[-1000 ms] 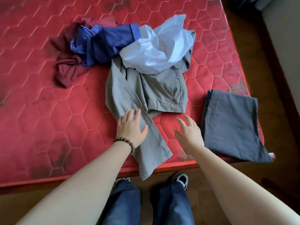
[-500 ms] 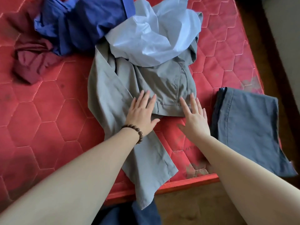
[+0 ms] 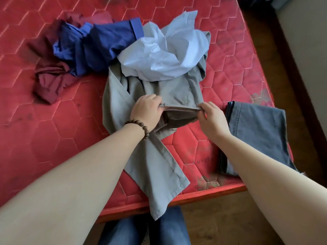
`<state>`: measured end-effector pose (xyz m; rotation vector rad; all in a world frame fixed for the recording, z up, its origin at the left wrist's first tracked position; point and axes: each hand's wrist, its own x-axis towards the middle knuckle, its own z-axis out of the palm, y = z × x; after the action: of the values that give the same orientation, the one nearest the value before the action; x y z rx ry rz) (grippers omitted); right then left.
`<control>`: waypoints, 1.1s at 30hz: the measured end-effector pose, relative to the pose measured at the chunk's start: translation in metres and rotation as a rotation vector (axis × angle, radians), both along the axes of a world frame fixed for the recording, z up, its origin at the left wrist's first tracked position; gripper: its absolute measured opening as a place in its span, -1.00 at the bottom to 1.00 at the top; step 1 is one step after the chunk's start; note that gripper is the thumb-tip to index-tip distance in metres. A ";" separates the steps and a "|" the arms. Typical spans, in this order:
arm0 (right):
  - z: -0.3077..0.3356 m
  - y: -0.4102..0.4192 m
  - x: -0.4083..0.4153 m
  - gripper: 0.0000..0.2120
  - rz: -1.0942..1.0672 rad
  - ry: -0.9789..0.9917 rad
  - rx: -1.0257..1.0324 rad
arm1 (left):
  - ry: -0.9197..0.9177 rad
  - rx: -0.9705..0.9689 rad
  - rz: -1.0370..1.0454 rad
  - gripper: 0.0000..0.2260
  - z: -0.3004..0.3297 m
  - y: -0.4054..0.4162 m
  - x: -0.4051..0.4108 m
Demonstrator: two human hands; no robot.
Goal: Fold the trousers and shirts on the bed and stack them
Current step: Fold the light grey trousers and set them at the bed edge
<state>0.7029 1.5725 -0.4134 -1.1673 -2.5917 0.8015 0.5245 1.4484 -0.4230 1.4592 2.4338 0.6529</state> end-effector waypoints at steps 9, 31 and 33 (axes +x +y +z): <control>0.195 0.001 -0.047 -0.87 0.063 0.199 0.126 | -0.113 0.195 0.131 -0.77 0.189 -0.004 -0.038; 0.558 -0.011 -0.122 -0.66 0.065 0.657 0.183 | 0.258 0.649 0.196 -0.79 0.589 -0.060 -0.085; 0.593 -0.036 -0.144 -0.70 0.222 0.597 0.267 | 0.163 0.612 0.111 -0.69 0.601 -0.074 -0.084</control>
<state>0.5591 1.5368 0.1795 -0.4727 -2.2434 0.6817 0.4404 1.3740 0.1782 1.6327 2.5791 1.4558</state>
